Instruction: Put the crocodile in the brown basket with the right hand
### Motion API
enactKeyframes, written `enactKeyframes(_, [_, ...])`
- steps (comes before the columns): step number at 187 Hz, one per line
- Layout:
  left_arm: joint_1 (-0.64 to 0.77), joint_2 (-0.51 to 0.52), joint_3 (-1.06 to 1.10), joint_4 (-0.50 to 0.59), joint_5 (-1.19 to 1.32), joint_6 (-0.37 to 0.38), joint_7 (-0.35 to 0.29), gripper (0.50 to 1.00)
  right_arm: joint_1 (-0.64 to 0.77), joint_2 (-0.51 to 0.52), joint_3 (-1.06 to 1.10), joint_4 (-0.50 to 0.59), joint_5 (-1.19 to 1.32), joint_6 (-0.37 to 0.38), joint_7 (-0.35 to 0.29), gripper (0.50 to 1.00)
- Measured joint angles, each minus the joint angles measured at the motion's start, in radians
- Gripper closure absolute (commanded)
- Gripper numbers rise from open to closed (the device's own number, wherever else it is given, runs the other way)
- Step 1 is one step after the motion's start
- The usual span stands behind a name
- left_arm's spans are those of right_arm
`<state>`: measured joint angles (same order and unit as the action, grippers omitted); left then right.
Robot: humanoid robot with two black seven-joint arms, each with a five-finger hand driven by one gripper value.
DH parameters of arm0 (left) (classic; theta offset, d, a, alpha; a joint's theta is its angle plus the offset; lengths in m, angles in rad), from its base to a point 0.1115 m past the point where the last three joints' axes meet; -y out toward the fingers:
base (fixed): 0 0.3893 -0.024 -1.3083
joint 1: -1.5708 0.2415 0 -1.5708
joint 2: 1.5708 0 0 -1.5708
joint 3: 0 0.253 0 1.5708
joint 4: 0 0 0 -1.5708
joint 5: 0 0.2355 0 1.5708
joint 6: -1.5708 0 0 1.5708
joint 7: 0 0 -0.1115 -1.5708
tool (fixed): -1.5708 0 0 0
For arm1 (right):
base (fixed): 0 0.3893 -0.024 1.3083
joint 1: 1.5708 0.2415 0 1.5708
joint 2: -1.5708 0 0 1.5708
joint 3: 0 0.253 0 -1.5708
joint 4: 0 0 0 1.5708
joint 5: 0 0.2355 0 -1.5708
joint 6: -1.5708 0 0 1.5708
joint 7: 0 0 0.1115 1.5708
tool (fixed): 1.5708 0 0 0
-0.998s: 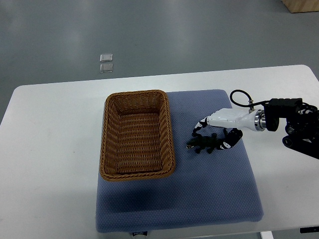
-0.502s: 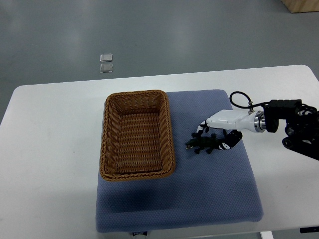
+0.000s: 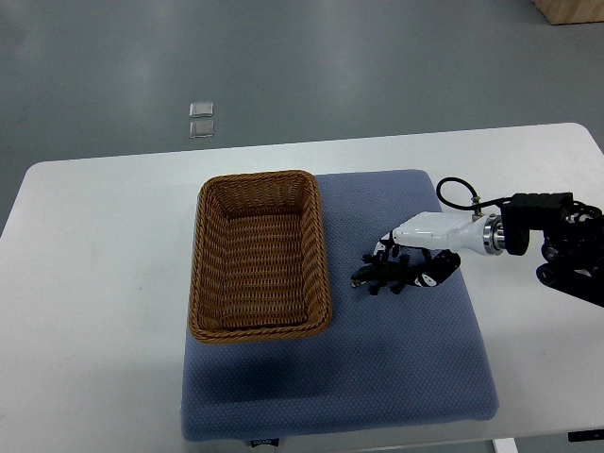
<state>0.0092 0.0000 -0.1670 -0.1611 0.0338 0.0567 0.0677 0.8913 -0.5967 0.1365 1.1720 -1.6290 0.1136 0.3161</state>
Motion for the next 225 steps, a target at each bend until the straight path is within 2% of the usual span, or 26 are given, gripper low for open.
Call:
enactKeyframes(192, [0.000, 0.000, 0.000, 0.000, 0.000, 0.000, 0.000, 0.500, 0.023, -0.014, 0.017, 0.000, 0.016, -0.002, -0.002, 1.000])
enactKeyframes(195, [0.000, 0.000, 0.000, 0.000, 0.000, 0.000, 0.000, 0.500, 0.023, -0.014, 0.017, 0.000, 0.016, -0.002, -0.001, 0.959])
enactKeyframes(197, [0.000, 0.000, 0.000, 0.000, 0.000, 0.000, 0.000, 0.500, 0.022, -0.014, 0.017, 0.000, 0.016, -0.002, -0.001, 0.959])
enactKeyframes(200, [0.000, 0.000, 0.000, 0.000, 0.000, 0.000, 0.000, 0.500, 0.022, -0.014, 0.017, 0.000, 0.017, -0.002, 0.000, 0.924])
enactKeyframes(211, [0.000, 0.000, 0.000, 0.000, 0.000, 0.000, 0.000, 0.500, 0.022, -0.014, 0.017, 0.000, 0.019, -0.002, 0.001, 0.879])
enactKeyframes(220, [0.000, 0.000, 0.000, 0.000, 0.000, 0.000, 0.000, 0.500, 0.022, -0.014, 0.017, 0.000, 0.021, -0.003, 0.002, 0.804])
enactKeyframes(225, [0.000, 0.000, 0.000, 0.000, 0.000, 0.000, 0.000, 0.500, 0.021, -0.014, 0.017, 0.000, 0.022, -0.003, 0.002, 0.779])
